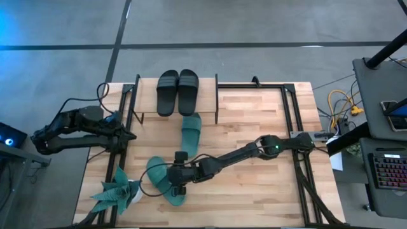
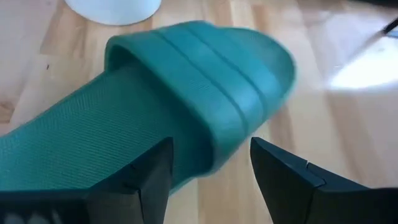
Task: Pick and place slides into the shelf
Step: Put the green slide under the shelf
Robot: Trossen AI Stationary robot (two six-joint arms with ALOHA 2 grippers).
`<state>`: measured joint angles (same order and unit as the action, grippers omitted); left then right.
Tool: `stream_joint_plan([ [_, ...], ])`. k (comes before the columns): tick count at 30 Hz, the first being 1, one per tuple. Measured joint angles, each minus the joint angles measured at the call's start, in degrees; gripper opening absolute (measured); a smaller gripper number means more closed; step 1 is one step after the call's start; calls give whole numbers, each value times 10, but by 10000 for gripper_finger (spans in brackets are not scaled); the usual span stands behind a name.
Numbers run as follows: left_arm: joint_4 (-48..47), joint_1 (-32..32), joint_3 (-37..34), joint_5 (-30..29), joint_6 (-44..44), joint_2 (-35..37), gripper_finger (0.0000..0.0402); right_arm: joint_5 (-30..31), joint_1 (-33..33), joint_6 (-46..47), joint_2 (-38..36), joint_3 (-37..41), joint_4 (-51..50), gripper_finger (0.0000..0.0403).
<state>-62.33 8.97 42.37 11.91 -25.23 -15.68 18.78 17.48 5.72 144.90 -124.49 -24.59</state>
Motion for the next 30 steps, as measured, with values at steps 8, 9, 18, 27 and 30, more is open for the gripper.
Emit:
stream_joint_plan([
  [8,-3,0,0,0,1,2,0,-6,-8,-2,14,0,17,182],
  [9,-3,0,0,0,1,3,0,-5,-10,2,14,0,22,175],
  [18,-11,0,-3,0,6,5,0,8,-42,127,14,1,21,60],
  [27,-20,0,-3,0,7,5,0,160,-52,288,11,2,21,14],
  [30,-25,0,-3,0,7,5,0,205,-52,366,5,1,26,14],
])
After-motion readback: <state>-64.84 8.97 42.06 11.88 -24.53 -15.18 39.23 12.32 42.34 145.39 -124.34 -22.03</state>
